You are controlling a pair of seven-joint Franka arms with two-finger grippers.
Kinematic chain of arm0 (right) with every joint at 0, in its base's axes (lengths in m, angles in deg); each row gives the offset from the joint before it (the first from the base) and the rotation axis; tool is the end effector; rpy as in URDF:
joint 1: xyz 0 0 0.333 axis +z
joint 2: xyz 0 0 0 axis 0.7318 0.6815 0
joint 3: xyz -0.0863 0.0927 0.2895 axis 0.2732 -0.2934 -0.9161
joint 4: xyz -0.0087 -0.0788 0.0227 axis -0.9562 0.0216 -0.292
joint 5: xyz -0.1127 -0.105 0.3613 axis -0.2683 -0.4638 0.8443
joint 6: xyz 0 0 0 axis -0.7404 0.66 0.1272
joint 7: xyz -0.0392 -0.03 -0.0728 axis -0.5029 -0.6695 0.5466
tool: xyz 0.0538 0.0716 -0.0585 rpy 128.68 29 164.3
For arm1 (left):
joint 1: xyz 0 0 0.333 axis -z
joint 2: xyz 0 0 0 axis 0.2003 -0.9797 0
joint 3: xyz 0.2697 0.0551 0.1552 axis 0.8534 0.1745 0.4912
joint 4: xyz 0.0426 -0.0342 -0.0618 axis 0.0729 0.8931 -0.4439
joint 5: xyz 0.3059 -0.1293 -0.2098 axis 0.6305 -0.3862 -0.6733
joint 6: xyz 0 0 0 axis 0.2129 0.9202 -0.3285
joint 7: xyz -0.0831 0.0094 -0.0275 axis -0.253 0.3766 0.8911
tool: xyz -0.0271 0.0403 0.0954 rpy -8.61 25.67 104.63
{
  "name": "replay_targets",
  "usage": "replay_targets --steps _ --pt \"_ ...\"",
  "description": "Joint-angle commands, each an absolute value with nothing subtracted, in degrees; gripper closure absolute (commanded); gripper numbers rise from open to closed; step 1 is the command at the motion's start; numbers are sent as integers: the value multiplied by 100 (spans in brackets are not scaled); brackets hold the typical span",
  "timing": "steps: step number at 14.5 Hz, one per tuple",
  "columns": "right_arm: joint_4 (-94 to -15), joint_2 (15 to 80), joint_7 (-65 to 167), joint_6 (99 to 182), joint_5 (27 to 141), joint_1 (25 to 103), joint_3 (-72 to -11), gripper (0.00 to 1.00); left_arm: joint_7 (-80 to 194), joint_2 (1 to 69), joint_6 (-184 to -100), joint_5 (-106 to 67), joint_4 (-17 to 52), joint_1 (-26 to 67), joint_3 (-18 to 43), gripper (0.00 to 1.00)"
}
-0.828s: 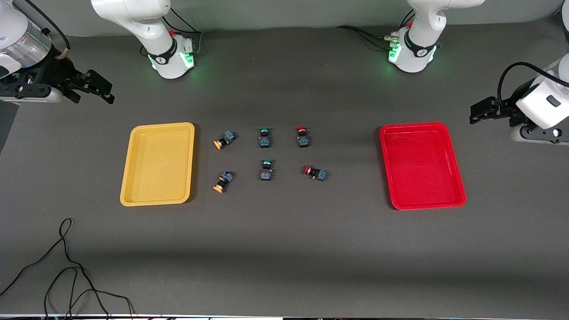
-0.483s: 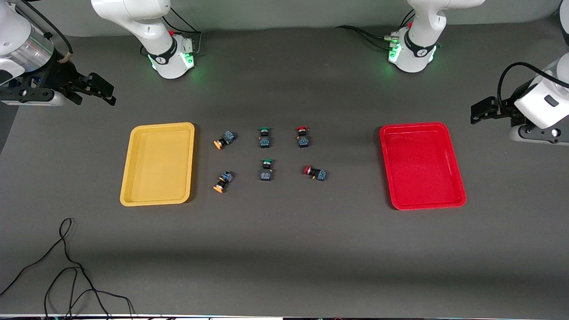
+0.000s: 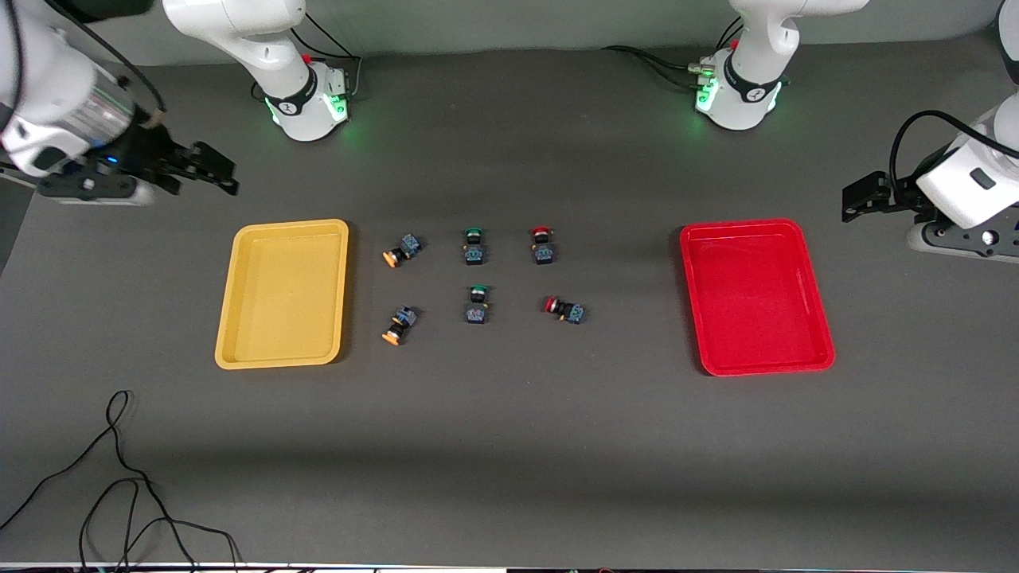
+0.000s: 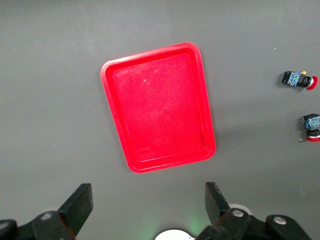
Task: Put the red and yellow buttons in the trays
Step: 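Move the right gripper toward the yellow-capped buttons beside the yellow tray, then grasp a yellow button with the right gripper while the left gripper reaches a red button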
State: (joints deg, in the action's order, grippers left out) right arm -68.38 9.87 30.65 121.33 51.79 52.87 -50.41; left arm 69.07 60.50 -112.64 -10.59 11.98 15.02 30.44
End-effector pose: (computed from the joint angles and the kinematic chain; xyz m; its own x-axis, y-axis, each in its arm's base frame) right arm 0.4715 0.0901 0.5676 0.9913 -0.1124 -0.0682 -0.1163 -0.9917 -0.0554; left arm 0.5459 -0.0352 0.5879 0.9810 -0.1571 -0.1136 -0.1568 -0.9876 0.0119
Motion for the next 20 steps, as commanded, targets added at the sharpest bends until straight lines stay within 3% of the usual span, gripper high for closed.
replay_targets --steps 1,4,7,13,15,20 --pt "-7322 1150 2271 12832 5247 5731 -5036 0 7001 6163 -11351 -965 1287 1586 3082 0" --pt "-8218 1229 1453 14070 5247 6267 -5054 0 6914 6382 -11587 -1017 1699 1612 3003 0" --pt "-8598 1755 662 14916 5247 6768 -5054 0 6213 6769 -12114 -1017 2507 1656 2539 0" --pt "-9257 3011 -333 17007 5247 7191 -5054 0 4349 6455 -12396 -1289 2650 2181 1369 0" --pt "-9381 3372 -404 17352 5247 7191 -5080 0 3805 6270 -12711 -1430 2659 2673 1368 0" --pt "-9381 3769 -685 17327 5256 7191 -5185 0 2651 5672 -13591 -1439 2650 3720 1368 0"
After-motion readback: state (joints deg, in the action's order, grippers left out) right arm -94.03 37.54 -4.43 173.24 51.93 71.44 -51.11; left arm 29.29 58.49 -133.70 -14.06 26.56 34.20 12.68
